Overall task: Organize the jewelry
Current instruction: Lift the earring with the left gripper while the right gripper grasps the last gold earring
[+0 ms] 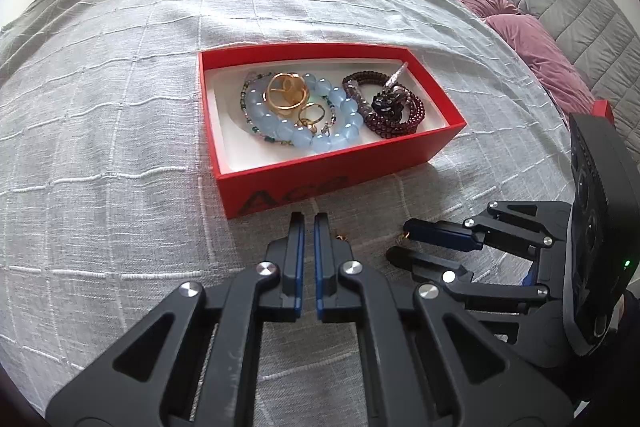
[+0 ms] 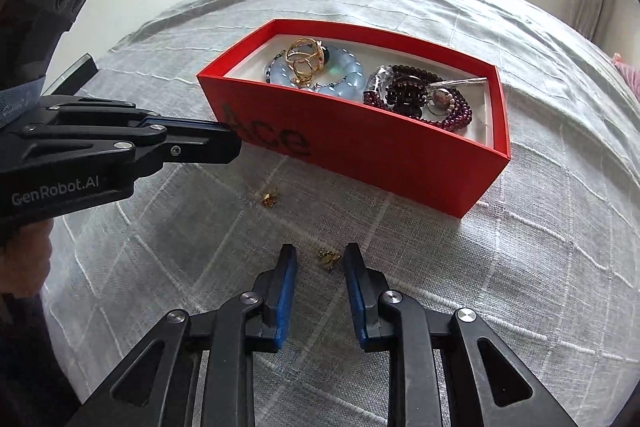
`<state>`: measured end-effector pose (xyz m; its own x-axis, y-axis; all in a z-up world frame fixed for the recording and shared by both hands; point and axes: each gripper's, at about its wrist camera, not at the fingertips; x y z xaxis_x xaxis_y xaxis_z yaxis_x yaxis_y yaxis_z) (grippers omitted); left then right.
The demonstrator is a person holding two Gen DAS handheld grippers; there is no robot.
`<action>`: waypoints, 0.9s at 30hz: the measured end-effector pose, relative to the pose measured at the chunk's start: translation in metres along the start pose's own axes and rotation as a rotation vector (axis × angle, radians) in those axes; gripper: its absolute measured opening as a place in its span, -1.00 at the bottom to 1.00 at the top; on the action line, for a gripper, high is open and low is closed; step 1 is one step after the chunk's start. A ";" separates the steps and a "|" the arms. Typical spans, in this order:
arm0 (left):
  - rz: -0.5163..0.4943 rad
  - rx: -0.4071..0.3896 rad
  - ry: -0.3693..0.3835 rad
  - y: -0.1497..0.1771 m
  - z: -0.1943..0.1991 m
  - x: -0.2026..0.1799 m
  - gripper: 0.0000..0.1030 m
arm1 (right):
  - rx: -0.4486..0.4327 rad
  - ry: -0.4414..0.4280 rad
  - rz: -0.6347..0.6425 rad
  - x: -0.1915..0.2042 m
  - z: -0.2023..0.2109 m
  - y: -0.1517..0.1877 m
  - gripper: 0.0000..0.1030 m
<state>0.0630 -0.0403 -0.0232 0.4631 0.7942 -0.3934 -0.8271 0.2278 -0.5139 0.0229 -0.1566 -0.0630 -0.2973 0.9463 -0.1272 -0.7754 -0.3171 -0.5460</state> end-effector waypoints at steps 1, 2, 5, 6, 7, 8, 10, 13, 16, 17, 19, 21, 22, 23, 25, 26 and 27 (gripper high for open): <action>0.005 0.000 0.003 0.000 0.000 0.000 -0.92 | 0.000 -0.001 0.002 0.001 0.001 0.001 -0.74; 0.008 0.001 0.007 0.000 0.000 0.001 -0.92 | 0.002 -0.003 0.003 0.002 0.001 0.001 -0.77; 0.005 0.010 0.012 0.002 0.000 0.001 -0.77 | -0.001 0.005 0.009 0.005 0.002 0.000 -0.77; -0.003 0.016 0.013 0.004 0.001 0.001 -0.66 | 0.001 0.006 0.007 0.005 0.002 0.000 -0.77; -0.010 0.022 0.010 0.005 -0.001 0.000 -0.57 | 0.003 0.003 0.002 0.005 0.003 -0.001 -0.77; -0.017 0.028 0.008 0.005 -0.002 -0.002 -0.54 | 0.004 -0.001 -0.001 0.004 0.004 -0.001 -0.77; -0.027 0.043 0.006 0.007 -0.005 -0.003 -0.53 | 0.000 0.000 -0.006 0.003 0.006 -0.002 -0.77; -0.053 0.066 0.000 0.010 -0.010 -0.006 -0.47 | -0.003 0.004 -0.020 -0.002 0.011 -0.002 -0.77; -0.086 0.079 -0.028 0.012 -0.016 -0.011 -0.39 | 0.004 0.007 -0.039 -0.009 0.014 -0.001 -0.77; -0.096 0.085 -0.033 0.012 -0.018 -0.012 -0.39 | 0.008 0.008 -0.046 -0.011 0.014 -0.001 -0.77; -0.110 0.089 -0.039 0.012 -0.022 -0.014 -0.39 | 0.013 0.009 -0.058 -0.015 0.015 -0.001 -0.77; -0.129 0.090 -0.050 0.010 -0.025 -0.015 -0.39 | 0.016 0.010 -0.068 -0.018 0.016 -0.001 -0.77; -0.137 0.089 -0.055 0.009 -0.026 -0.016 -0.39 | 0.016 0.010 -0.070 -0.019 0.017 0.000 -0.77; -0.146 0.086 -0.060 0.009 -0.027 -0.018 -0.39 | 0.016 0.010 -0.072 -0.019 0.018 -0.001 -0.77; -0.161 0.086 -0.061 0.009 -0.029 -0.021 -0.40 | 0.017 0.010 -0.073 -0.020 0.017 -0.002 -0.77; -0.172 0.086 -0.060 0.009 -0.030 -0.023 -0.42 | 0.018 0.010 -0.074 -0.020 0.017 -0.002 -0.77; -0.181 0.088 -0.064 0.009 -0.033 -0.026 -0.56 | 0.017 0.010 -0.074 -0.020 0.017 -0.002 -0.77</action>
<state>0.0538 -0.0777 -0.0427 0.5881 0.7691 -0.2502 -0.7581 0.4163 -0.5020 0.0208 -0.1765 -0.0452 -0.2334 0.9677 -0.0955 -0.8046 -0.2474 -0.5399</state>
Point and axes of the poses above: each gripper's, at about its wrist camera, not at the fingertips, and z roughly against the way its jaws point, x to its left, y to its underside, and after that the axes turned 13 degrees about y, right-handed
